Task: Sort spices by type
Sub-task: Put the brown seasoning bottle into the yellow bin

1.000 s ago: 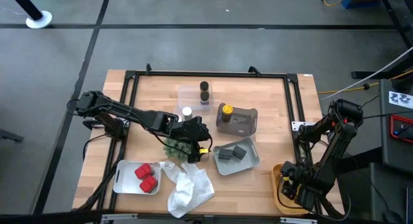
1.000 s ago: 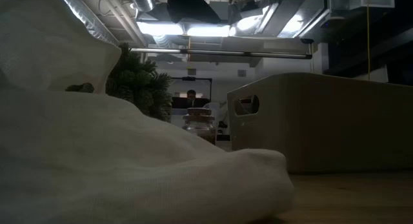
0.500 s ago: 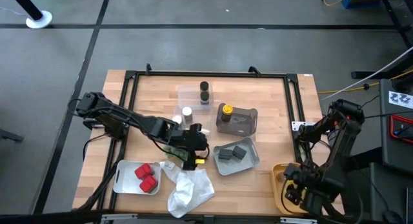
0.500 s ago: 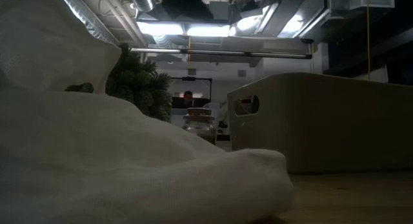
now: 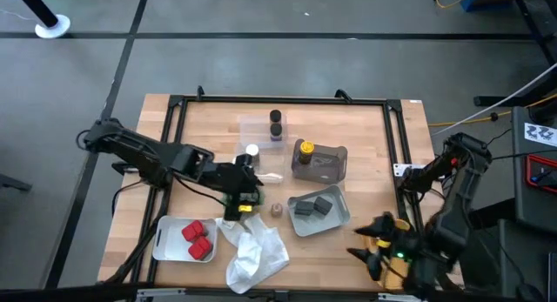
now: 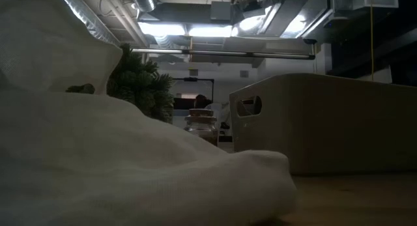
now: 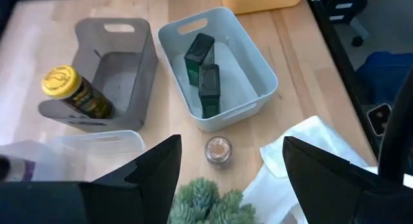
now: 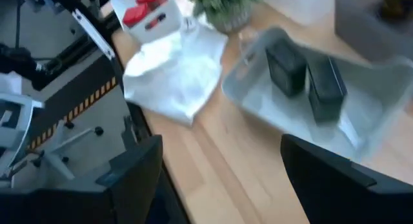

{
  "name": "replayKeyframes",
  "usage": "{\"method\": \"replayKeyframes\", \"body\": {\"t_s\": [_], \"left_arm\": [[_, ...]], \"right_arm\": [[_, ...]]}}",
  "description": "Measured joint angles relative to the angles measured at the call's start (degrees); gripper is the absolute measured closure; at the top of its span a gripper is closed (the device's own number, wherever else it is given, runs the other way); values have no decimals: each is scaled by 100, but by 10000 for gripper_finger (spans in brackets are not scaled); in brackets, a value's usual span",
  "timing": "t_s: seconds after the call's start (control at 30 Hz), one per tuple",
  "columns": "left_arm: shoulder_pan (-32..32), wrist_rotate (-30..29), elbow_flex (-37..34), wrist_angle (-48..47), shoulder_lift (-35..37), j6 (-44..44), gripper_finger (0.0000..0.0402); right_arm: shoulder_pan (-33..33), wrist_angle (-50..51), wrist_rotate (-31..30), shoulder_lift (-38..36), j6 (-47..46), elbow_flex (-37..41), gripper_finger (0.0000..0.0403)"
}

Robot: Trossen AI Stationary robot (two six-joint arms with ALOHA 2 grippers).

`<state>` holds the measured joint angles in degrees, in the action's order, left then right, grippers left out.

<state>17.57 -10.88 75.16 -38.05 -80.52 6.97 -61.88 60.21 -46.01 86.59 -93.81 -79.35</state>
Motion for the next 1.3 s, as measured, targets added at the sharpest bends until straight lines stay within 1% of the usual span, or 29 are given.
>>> {"method": "replayKeyframes", "body": {"t_s": [0.1,0.2,0.27,0.33,0.43,0.5,0.6,0.73,0.87,0.93,1.1,1.3], "left_arm": [[145,-194,-246,68,338,-154,149],[298,-548,-688,268,836,-122,149],[396,-756,-1054,414,1256,-4,149],[492,-883,-1459,526,1698,105,149],[608,-1010,-2086,748,2403,257,149],[655,-1077,-2494,910,2885,330,149],[681,-1133,-3040,1181,3514,459,149],[677,-1165,-3611,1384,4156,591,149],[677,-1339,-4046,1501,4550,760,149],[670,-1419,-4221,1522,4681,854,149],[626,-1491,-4429,1512,4726,1065,149],[626,-1565,-4659,1829,4715,1066,149]], "right_arm": [[591,-642,159,19,1178,0,90],[1228,-1574,476,70,2954,0,91],[1666,-2267,922,105,4153,0,90],[2126,-2961,1516,161,5131,0,91],[2772,-3733,2345,308,6182,0,91],[3150,-4010,2806,444,6696,0,91],[3644,-4125,3394,692,7223,0,91],[4108,-4202,3803,1092,7799,0,91],[4388,-4458,4243,1493,8450,0,91],[4486,-4455,4310,1674,8556,-2,91],[4663,-4364,4360,1972,8573,0,91],[4744,-4230,4358,2351,8761,-186,91]]}}
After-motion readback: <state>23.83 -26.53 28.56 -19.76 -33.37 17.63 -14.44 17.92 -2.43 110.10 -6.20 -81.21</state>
